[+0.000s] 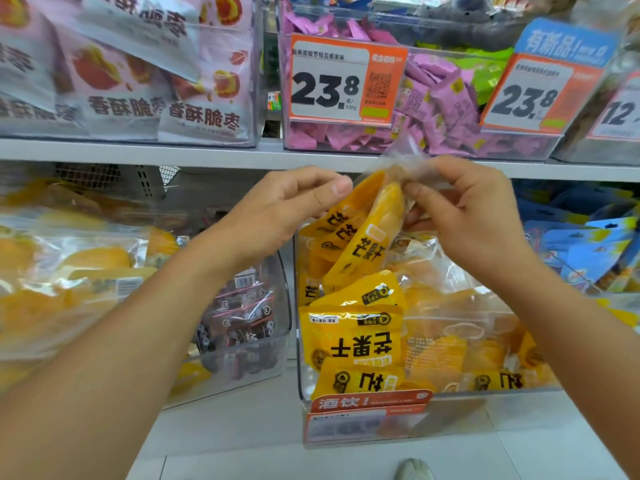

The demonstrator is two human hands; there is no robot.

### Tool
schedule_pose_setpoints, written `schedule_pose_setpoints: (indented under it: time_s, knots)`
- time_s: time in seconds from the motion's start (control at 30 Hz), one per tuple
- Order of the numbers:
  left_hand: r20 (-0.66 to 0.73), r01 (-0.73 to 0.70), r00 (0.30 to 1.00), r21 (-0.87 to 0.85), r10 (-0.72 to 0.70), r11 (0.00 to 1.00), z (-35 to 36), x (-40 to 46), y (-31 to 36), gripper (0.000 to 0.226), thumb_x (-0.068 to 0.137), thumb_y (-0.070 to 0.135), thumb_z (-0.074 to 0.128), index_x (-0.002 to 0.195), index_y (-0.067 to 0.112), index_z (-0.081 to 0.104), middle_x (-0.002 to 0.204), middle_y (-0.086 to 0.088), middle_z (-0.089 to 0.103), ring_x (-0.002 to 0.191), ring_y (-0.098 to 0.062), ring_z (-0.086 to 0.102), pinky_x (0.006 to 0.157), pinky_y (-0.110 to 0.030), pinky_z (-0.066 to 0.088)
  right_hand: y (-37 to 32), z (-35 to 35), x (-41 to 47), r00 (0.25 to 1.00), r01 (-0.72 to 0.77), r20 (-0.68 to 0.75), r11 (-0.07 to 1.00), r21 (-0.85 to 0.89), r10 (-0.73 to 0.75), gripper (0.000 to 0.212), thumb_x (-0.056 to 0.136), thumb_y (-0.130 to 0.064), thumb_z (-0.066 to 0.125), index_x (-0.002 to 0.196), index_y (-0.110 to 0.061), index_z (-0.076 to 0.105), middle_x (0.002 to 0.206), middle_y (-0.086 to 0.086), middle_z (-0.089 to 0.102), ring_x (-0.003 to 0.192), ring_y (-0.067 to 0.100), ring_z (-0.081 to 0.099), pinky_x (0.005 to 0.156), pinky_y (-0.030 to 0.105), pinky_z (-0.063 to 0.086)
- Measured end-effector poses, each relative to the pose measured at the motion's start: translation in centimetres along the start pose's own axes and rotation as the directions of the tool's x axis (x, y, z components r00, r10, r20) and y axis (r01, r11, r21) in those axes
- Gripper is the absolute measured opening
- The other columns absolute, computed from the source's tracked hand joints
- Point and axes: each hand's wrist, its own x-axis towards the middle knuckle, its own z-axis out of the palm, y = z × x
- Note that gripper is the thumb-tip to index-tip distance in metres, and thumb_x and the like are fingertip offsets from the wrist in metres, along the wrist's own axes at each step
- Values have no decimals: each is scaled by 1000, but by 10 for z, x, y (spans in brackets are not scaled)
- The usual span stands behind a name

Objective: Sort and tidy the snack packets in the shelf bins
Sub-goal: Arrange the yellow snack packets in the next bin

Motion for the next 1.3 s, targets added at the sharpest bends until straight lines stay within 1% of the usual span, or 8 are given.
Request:
schedule_pose_setpoints:
  time_s: [0.13, 0.27, 0.43, 0.53, 0.63, 0.7, 0.93, 1.3]
  knots:
    - [72, 71, 994, 145, -82, 987, 7, 1, 0, 57, 61, 67, 77, 108, 35, 69, 106, 11, 74, 101, -5, 69, 91, -31, 55, 6, 1, -3, 1000, 11, -12, 993, -116, -12, 10, 94, -9, 66, 97, -16, 73, 69, 7, 70, 60, 20, 70, 62, 46, 61]
    - [-54, 95, 995, 506, -78, 857, 21, 5, -12, 38, 66, 59, 84, 86, 33, 64, 70, 17, 64, 68, 2, 61, 59, -20, 42, 3, 26, -8, 999, 29, 48, 965, -260, -18, 5, 87, -19, 75, 85, -17, 71, 62, -3, 67, 56, 13, 68, 61, 42, 59]
    - [-96, 176, 984, 342, -152, 923, 14, 8, -12, 40, 71, 36, 89, 54, 22, 56, 42, 14, 53, 41, 3, 47, 46, -15, 39, -13, 24, 3, 928, -333, 258, 908, 255, 268, 22, 86, -3, 74, 106, -2, 64, 82, 15, 70, 61, 25, 71, 57, 42, 62]
    - [-189, 237, 965, 355, -179, 904, 12, 11, -15, 55, 72, 37, 88, 45, 18, 43, 37, 9, 44, 36, -2, 38, 41, -16, 30, 0, 10, 6, 830, -504, 328, 858, 94, 451, 28, 85, -12, 77, 109, -5, 65, 97, 16, 71, 71, 27, 73, 63, 42, 63]
    - [-216, 258, 957, 321, -195, 911, 9, 12, -17, 46, 71, 38, 88, 50, 15, 54, 47, -1, 57, 42, -6, 49, 48, -20, 40, 13, 16, 3, 773, -144, 452, 817, -559, 445, 20, 88, -34, 71, 90, -14, 72, 88, 7, 73, 82, 26, 69, 72, 38, 57]
    - [-229, 254, 957, 363, -178, 897, 10, 12, -16, 56, 70, 37, 89, 45, 18, 43, 36, 8, 42, 36, -3, 36, 40, -14, 29, 13, 26, 3, 714, 15, 505, 710, -704, 485, 26, 93, -39, 58, 83, -17, 67, 86, 2, 65, 86, 25, 61, 66, 31, 47]
    - [-273, 229, 956, 481, -104, 846, 18, 8, -8, 60, 66, 41, 91, 47, 22, 38, 32, 13, 39, 35, -3, 39, 37, -17, 27, 16, 27, 18, 547, 16, 587, 694, -720, 596, 22, 94, -44, 58, 84, -27, 68, 89, -3, 67, 87, 19, 63, 74, 29, 48]
    - [-338, 279, 934, 476, -119, 834, 20, 7, -6, 64, 67, 45, 89, 51, 19, 33, 46, 8, 28, 36, -10, 27, 38, -20, 22, -7, -25, 2, 704, 198, 610, 724, -661, 364, 14, 83, -35, 78, 75, -24, 77, 75, -7, 70, 71, 9, 61, 71, 33, 53]
